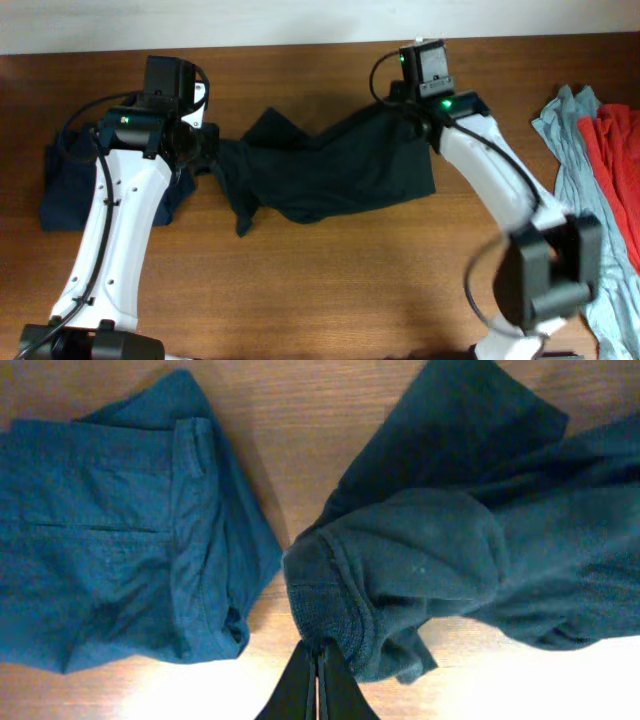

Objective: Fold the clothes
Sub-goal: 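Hold the hem with the left gripper and stretch the shirt rightward with the right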

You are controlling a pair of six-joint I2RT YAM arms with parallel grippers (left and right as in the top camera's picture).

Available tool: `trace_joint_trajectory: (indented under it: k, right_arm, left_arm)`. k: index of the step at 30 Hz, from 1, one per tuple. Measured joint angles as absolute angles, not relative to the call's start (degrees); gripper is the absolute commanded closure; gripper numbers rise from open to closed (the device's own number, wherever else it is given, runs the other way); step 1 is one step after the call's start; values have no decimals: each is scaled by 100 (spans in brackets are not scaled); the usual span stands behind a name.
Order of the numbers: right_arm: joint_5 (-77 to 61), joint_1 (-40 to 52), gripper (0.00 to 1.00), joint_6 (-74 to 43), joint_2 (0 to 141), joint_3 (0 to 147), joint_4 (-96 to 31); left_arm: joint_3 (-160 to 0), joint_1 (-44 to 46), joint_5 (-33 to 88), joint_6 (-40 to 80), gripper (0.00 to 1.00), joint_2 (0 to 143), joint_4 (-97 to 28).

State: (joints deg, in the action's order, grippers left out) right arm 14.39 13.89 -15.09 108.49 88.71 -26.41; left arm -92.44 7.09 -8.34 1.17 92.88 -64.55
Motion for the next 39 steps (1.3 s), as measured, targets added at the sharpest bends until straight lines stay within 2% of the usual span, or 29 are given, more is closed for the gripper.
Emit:
trace_joint_trajectory:
  k: [1,2,4,9,14,17,24,26,28,29,31,33,36,39]
  right_arm:
    - [1439,1286,12,-1441,11107,8871,-2327]
    - [1433,1190,10,-1404,11286,8871,-2187]
    - [1391,947,6,-1293,11563,8868,-2399]
    - [974,499,6,-1284,11614,8868,-3697]
    - [45,255,18,-1275,11614,8860,-5273]
    - [-287,274,27,-1358,11611,8836,-5789]
    - [-491,438,37,-1876,11598,7743,-5039]
    - [-504,462,48,-2075,11469,7537,-4746]
    - [-593,460,71,-2220,11369,7373,-4388]
    - [-701,454,86,-2268,11345,7312,-4195]
    - [-1092,449,96,-2270,11349,7277,-4021]
    - [-1310,449,96,-2189,11349,7297,-4237]
    - [-1516,451,96,-1955,11273,7548,-5199]
    - [-1420,456,96,-1831,10886,8272,-6613]
  left_arm:
    - [-9244,709,-834,117,100,9286,-6453]
    - [-9244,709,-834,117,99,9288,-6455]
    - [-9244,709,-834,117,99,9286,-6451]
    - [-9244,709,-834,117,99,9286,-6436]
    - [-9244,709,-832,117,99,9288,-6372]
    - [-9244,709,-836,117,99,9286,-6322]
    - [-9244,709,-836,117,99,9286,-6300]
    - [-9244,709,-834,117,99,9286,-6298]
    - [-9244,709,-836,117,99,9288,-6298]
    - [-9244,709,-834,117,99,9288,-6300]
    - [-9244,709,-836,117,99,9288,-6296]
    - [-9244,709,-836,117,99,9288,-6298]
    - [-9244,709,-836,113,99,9288,-6296]
    - [-9244,709,-836,113,99,9288,-6294]
